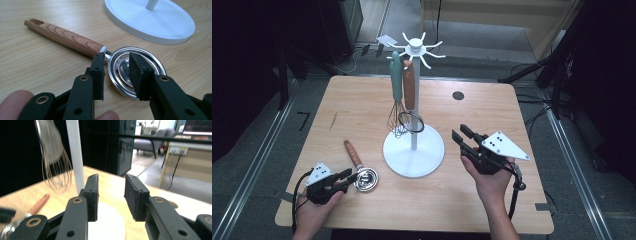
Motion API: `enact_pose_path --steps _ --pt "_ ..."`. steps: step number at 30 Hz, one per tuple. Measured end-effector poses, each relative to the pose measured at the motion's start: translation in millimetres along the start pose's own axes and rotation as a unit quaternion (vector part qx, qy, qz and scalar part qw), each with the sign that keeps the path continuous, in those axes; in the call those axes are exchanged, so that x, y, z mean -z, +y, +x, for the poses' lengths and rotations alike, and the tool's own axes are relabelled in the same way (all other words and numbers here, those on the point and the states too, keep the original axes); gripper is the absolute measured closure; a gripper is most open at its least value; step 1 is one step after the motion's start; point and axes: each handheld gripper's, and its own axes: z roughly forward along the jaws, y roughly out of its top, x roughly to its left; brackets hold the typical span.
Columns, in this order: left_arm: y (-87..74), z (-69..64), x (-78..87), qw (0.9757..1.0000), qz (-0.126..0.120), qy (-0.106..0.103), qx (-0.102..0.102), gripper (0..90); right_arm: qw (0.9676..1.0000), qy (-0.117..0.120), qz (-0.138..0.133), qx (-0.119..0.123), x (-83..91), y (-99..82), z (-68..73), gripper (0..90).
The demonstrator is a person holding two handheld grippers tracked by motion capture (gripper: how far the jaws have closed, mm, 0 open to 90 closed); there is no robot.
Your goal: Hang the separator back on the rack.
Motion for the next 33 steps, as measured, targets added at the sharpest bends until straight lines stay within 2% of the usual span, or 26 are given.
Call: enact_pose_path --steps 3,6,9,14,17,19,24,27,28,30,33 --pt "-0.9 0.5 -3.4 0.9998 0.016 0.004 0.009 66.1 0.9999 -0.003 0.016 0.001 4.3 -15.8 -0.9 63.1" --pt "-1.8 0.3 -6.1 0.9996 0.024 0.014 0.008 66.7 0.9996 -0.004 0.027 -0.01 9.2 -30.0 -2.7 61.9" --pt "-2.2 0.1 -7.3 0.9995 0.031 0.008 0.006 67.0 0.9991 -0.003 0.039 -0.019 12.7 -43.4 -2.9 61.2" --pt "-1.9 -1.5 -9.5 0.999 0.042 0.013 0.005 69.9 0.9977 0.004 0.061 -0.029 17.4 -64.4 2.2 60.1" --pt "-1.5 -2.5 -8.8 0.9989 0.045 0.01 0.007 71.6 0.9971 0.002 0.072 -0.024 21.9 -71.6 5.4 59.4" --pt "-1.7 -3.8 -9.5 0.9987 0.05 0.008 0.006 73.3 0.9967 0.001 0.072 -0.038 25.9 -75.8 6.0 58.7" --pt "-2.0 -7.6 -12.1 0.998 0.062 0.011 -0.006 74.0 0.9954 0.001 0.083 -0.047 31.9 -86.9 6.6 58.4" --pt "-1.2 -11.4 -10.9 0.9978 0.065 0.007 -0.004 74.7 0.9948 0.004 0.089 -0.05 34.2 -91.2 7.4 57.7" --pt "-0.9 -13.9 -10.7 0.9978 0.066 0.007 -0.005 75.1 0.9946 0.007 0.09 -0.051 34.8 -92.4 7.7 56.4" --pt "-0.2 -19.4 -11.7 0.9976 0.069 0.005 -0.01 75.1 0.994 0.026 0.086 -0.063 35.5 -94.4 9.4 54.4" --pt "-0.2 -28.3 -14.3 0.9968 0.076 -0.003 -0.027 75.0 0.9936 0.036 0.09 -0.058 33.9 -95.4 14.0 54.4"
